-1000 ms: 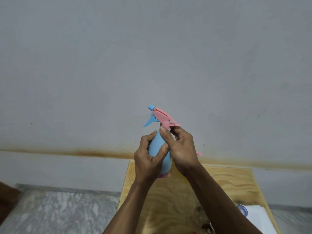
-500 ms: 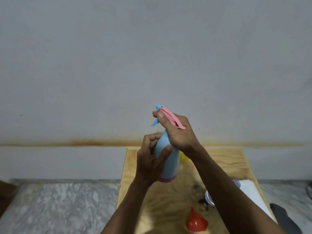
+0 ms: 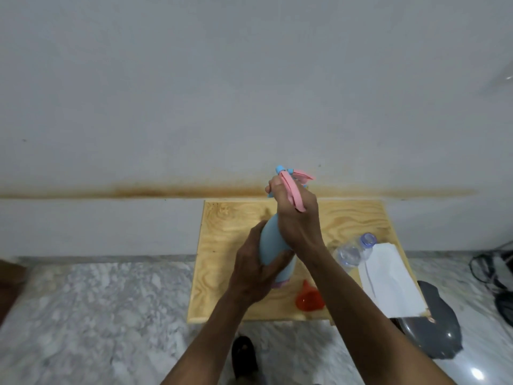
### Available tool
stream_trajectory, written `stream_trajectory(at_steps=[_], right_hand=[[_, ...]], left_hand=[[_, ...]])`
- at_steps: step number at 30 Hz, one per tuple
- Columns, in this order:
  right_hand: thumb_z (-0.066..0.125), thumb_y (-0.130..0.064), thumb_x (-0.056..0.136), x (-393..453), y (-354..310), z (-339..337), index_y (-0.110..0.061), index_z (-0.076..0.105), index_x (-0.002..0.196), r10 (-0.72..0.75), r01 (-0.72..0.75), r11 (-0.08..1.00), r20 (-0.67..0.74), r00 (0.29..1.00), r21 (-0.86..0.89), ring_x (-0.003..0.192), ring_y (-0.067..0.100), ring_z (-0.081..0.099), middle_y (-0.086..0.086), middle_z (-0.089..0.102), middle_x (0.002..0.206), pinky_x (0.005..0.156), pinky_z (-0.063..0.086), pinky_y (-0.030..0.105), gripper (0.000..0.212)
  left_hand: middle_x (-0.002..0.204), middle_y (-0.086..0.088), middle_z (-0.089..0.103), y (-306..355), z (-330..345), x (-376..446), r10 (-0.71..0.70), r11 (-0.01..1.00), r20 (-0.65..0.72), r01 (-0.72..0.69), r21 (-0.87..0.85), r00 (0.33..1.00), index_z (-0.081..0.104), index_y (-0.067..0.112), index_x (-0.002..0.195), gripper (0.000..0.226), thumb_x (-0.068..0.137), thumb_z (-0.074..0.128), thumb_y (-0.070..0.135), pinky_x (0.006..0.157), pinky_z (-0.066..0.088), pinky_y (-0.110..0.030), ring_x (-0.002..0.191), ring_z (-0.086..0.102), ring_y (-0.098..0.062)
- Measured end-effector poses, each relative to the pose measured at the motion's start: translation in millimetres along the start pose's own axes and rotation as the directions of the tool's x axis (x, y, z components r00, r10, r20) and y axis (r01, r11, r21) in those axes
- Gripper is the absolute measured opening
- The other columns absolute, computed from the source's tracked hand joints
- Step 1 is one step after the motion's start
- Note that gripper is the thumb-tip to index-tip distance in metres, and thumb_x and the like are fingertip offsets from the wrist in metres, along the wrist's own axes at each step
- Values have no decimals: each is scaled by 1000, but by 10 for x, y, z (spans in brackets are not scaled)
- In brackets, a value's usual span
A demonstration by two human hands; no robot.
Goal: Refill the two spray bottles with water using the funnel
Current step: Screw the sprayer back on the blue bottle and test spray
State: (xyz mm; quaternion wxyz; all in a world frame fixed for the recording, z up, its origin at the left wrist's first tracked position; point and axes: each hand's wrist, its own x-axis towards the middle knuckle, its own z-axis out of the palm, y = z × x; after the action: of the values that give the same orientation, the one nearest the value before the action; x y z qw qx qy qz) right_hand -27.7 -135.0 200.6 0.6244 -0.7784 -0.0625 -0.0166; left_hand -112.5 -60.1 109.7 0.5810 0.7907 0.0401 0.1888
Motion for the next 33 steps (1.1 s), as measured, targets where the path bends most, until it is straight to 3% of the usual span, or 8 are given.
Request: stream_trajectory(at_steps=[2, 6, 9, 14, 18, 22, 28, 33], right_hand=[[54, -29, 100, -195, 53, -60, 0, 64, 84, 18, -18, 1000, 11, 1000, 2, 84, 30, 63, 18, 67, 84, 78, 50, 39, 34], [57, -31, 101, -632, 133, -220, -7, 67, 87, 47, -47, 999, 2, 999, 22, 78, 20, 63, 13, 69, 83, 69, 49, 25, 29], [55, -37, 100, -959, 214, -342, -12, 65, 85, 92, -91, 995, 29, 995, -27, 72, 15, 59, 6, 68, 79, 62, 42, 17, 31], [54, -43, 99, -1542, 438, -528, -12, 66, 83, 184, -184, 983, 26, 983, -17, 80, 20, 63, 6, 69, 81, 71, 45, 31, 37], [54, -44, 98, -2006, 556, -663, -3, 67, 83, 236, -236, 972, 10, 972, 5, 67, 14, 56, 15, 69, 82, 64, 41, 30, 45], [51, -43, 100, -2331, 610, -749, -2, 66, 82, 281, -281, 960, 37, 959, -7, 74, 19, 60, 16, 70, 83, 70, 45, 32, 48], [46, -47, 101, -2641, 669, -785, -8, 67, 80, 290, -282, 952, 61, 955, -121, 81, 23, 63, 9, 69, 81, 66, 42, 32, 49], [46, -51, 99, -2812, 707, -643, -12, 64, 72, 344, -333, 931, 47, 938, -152, 75, 22, 62, 6, 66, 73, 64, 42, 32, 51]], left_hand=[[121, 19, 61, -3, 48, -216, -67, 997, 2, 67, -33, 998, 43, 48, 130, 54, 83, 67, 58, 82, 59, -33, 103, 66, -3], [120, 13, 63, 29, 183, -706, -128, 990, -48, 125, -63, 991, 46, 47, 127, 46, 87, 55, 67, 81, 58, -34, 103, 66, -6], [121, 19, 61, 99, 296, -1113, -154, 986, -105, 147, -76, 982, 45, 49, 128, 47, 88, 49, 73, 83, 58, -41, 106, 65, -9], [125, 21, 60, 205, 462, -1856, -183, 983, -248, 170, -73, 951, 51, 34, 133, 56, 91, 46, 71, 89, 56, -47, 115, 62, -10], [135, 16, 59, 240, 518, -2423, -127, 991, -350, 134, -6, 928, 52, 37, 137, 44, 97, 52, 56, 95, 56, -47, 125, 60, -10], [138, 14, 59, 257, 540, -2792, -111, 993, -374, 117, -6, 921, 56, 26, 138, 44, 97, 58, 43, 98, 54, -49, 129, 58, -10], [129, 14, 66, 311, 499, -3126, -196, 981, -355, 188, -56, 914, 57, 52, 130, 35, 96, 57, 45, 91, 58, -46, 118, 65, -9], [120, 18, 68, 254, 353, -3305, -252, 966, -324, 257, -28, 912, 55, 49, 130, 34, 97, 56, 45, 88, 60, -39, 112, 66, -2]])
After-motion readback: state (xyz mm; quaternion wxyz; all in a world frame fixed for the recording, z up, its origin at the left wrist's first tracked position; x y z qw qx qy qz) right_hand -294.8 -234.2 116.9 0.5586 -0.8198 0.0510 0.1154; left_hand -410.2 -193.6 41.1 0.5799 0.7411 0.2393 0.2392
